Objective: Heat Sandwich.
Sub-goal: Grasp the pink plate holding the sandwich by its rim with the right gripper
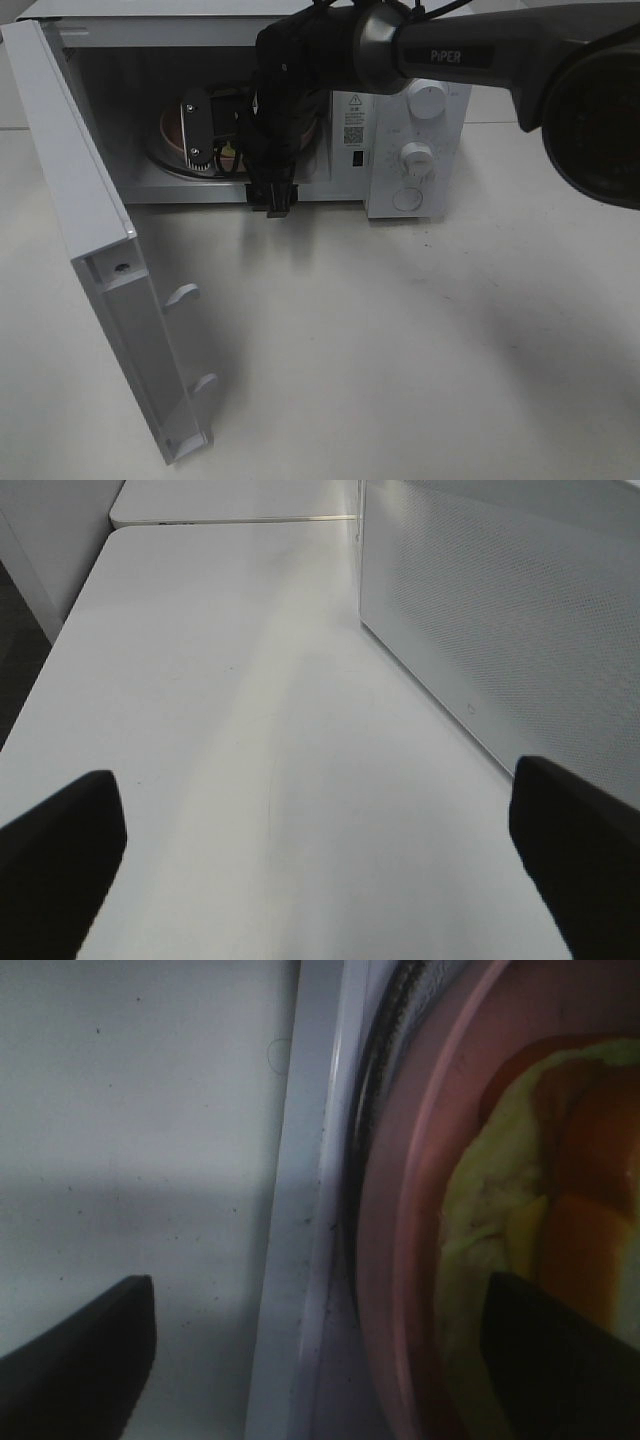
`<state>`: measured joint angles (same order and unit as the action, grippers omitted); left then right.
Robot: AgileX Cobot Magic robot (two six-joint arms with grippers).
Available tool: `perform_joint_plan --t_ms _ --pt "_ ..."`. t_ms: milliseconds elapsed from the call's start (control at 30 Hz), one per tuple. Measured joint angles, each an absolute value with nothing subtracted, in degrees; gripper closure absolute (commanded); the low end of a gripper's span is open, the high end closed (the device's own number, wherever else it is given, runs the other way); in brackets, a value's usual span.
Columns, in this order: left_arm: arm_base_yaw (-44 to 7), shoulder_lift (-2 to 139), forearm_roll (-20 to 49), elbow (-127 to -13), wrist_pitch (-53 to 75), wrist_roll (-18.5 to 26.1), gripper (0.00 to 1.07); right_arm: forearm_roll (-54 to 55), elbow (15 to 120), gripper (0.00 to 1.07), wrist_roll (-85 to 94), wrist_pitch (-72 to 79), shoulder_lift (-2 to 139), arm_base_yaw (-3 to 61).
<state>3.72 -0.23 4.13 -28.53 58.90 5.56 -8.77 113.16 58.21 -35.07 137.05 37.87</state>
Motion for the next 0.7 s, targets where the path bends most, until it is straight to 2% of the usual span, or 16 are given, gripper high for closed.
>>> perform_joint_plan --t_ms 233,267,300,333,400,433,467,500,567,600,700 --pt "3.7 -0.2 4.1 -28.5 58.9 5.6 0.05 -8.8 115.4 0.27 58.2 -35.1 138.9 37.9" --pt "3.7 -0.2 4.1 -28.5 58.9 5.6 0.05 -8.9 116.4 0.28 58.2 -35.1 139.7 37.9" --pt "3.7 -0.2 4.1 -28.5 58.9 5.6 0.05 -8.9 116.9 0.36 58.0 -35.1 140.0 37.9" --pt "3.7 -0.2 4.1 -28.5 58.9 5.6 0.05 -8.9 116.9 0.36 58.0 -35.1 140.0 37.9" --pt "3.7 -0.2 4.1 -28.5 58.9 5.6 0.05 -9.2 117.8 0.48 57.1 -35.5 140.7 37.8" --pt "3.7 -0.2 4.1 -28.5 58.9 5.6 0.05 -9.5 118.0 0.64 55.9 -35.9 141.2 37.8" --pt "3.7 -0.2 4.1 -28.5 58.9 5.6 0.05 -9.5 118.0 0.64 55.9 -35.9 141.2 37.8" --pt "3.7 -0.2 4.1 -28.5 58.9 5.6 0.05 -9.5 118.0 0.72 55.3 -36.3 141.4 37.8" --pt "3.7 -0.2 4.1 -28.5 58.9 5.6 0.05 -10.3 118.5 0.91 54.5 -35.9 141.5 37.7" --pt "3.7 -0.2 4.1 -28.5 58.9 5.6 0.05 -10.3 118.6 1.07 54.2 -35.9 141.4 37.7" --pt "3.7 -0.2 4.1 -28.5 58.9 5.6 0.05 -11.2 118.9 1.07 53.9 -35.4 141.4 37.8"
